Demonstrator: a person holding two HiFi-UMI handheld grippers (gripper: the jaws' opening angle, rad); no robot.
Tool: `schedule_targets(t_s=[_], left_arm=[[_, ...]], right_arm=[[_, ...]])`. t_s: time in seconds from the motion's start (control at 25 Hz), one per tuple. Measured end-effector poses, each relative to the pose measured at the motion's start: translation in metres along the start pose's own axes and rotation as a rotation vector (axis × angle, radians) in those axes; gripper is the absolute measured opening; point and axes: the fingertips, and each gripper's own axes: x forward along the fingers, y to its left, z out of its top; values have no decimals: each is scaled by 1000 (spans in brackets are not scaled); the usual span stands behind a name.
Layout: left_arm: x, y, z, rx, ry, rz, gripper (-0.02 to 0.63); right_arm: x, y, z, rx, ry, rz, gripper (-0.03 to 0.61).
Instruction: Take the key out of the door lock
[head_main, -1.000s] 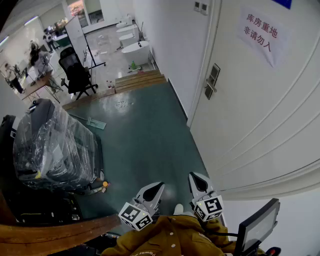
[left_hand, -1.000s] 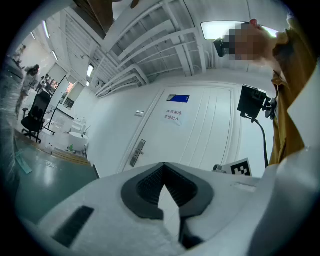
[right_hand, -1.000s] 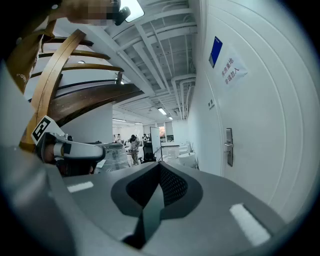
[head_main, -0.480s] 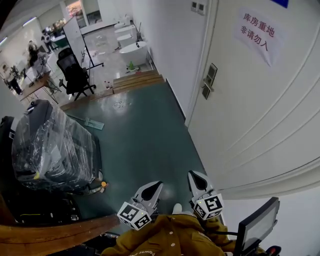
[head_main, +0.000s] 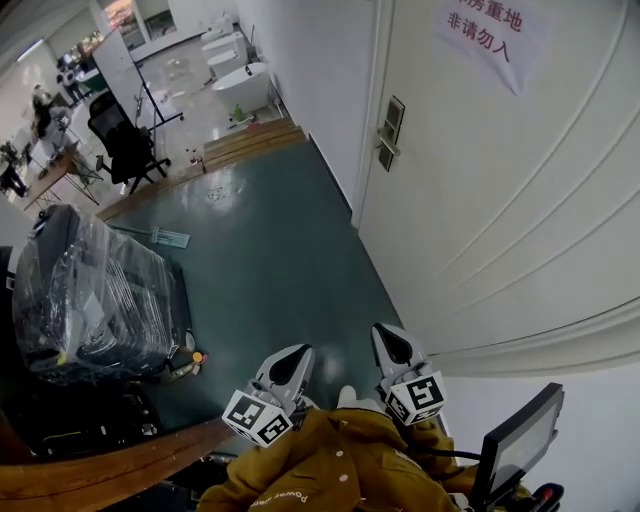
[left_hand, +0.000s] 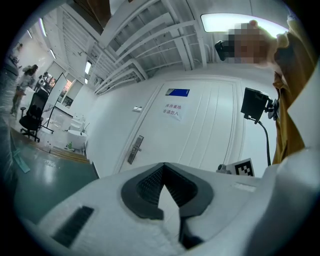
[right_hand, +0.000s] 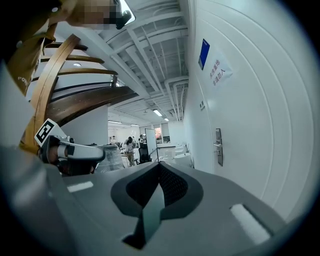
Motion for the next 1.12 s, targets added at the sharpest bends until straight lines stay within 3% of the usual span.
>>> schedule_targets(t_s=[0.24, 0.48, 0.64, 0.84, 1.12], left_arm=[[23, 20, -11, -27, 35, 67, -3], [96, 76, 16, -16, 33, 11, -3], [146, 145, 49, -15, 33, -31, -3], [205, 219, 103, -24, 58, -105, -3], [277, 293, 140, -61, 97, -171, -3]], right_arm=[[15, -31, -15, 24, 42, 18, 6], [96, -73, -3, 26, 17, 9, 5], [176, -110, 6, 32, 15, -69, 5], [270, -144, 44, 22, -14, -151, 5], [347, -195, 75, -22, -10, -263, 5]])
